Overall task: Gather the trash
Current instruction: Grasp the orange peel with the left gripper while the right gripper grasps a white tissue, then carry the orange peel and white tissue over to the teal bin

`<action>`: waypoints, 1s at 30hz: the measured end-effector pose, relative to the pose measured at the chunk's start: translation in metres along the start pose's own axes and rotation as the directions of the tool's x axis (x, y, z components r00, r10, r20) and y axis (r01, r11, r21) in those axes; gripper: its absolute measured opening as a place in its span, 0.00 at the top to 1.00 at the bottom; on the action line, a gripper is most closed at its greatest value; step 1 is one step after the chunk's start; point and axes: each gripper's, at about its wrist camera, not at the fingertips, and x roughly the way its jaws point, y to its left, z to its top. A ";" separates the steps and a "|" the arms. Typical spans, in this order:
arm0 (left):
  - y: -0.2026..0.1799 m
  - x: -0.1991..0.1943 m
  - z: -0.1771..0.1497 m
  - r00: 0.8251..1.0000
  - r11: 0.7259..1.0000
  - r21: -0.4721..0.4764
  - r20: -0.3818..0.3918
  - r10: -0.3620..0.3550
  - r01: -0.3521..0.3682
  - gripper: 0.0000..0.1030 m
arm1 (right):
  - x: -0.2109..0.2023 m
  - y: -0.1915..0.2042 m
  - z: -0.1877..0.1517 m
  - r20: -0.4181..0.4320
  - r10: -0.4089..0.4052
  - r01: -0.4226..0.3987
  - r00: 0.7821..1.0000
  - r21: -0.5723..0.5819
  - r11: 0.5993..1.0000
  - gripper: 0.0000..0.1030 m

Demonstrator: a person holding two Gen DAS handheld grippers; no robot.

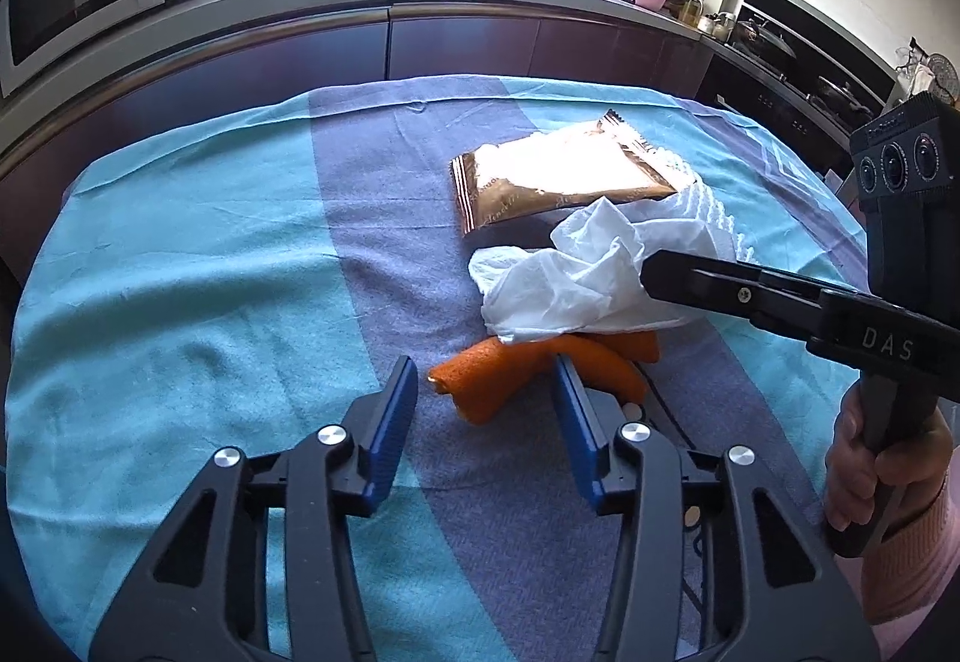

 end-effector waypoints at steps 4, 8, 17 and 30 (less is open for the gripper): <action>0.000 0.002 -0.001 1.000 1.000 -0.002 -0.007 0.002 -0.002 0.70 | 0.000 -0.001 0.000 0.000 0.003 -0.003 1.000 0.001 1.000 0.92; -0.002 -0.002 -0.004 1.000 1.000 0.000 0.003 0.000 0.000 0.82 | -0.001 -0.001 -0.001 0.004 0.003 -0.003 1.000 0.000 1.000 0.92; 0.002 -0.024 -0.018 0.999 0.999 -0.038 0.045 -0.016 0.017 0.86 | -0.008 0.005 -0.002 0.023 0.021 -0.021 1.000 -0.011 1.000 0.93; 0.032 -0.081 -0.049 0.991 0.990 -0.142 0.131 0.022 -0.004 0.88 | -0.017 0.034 0.002 0.037 0.090 -0.088 0.995 -0.055 0.995 0.94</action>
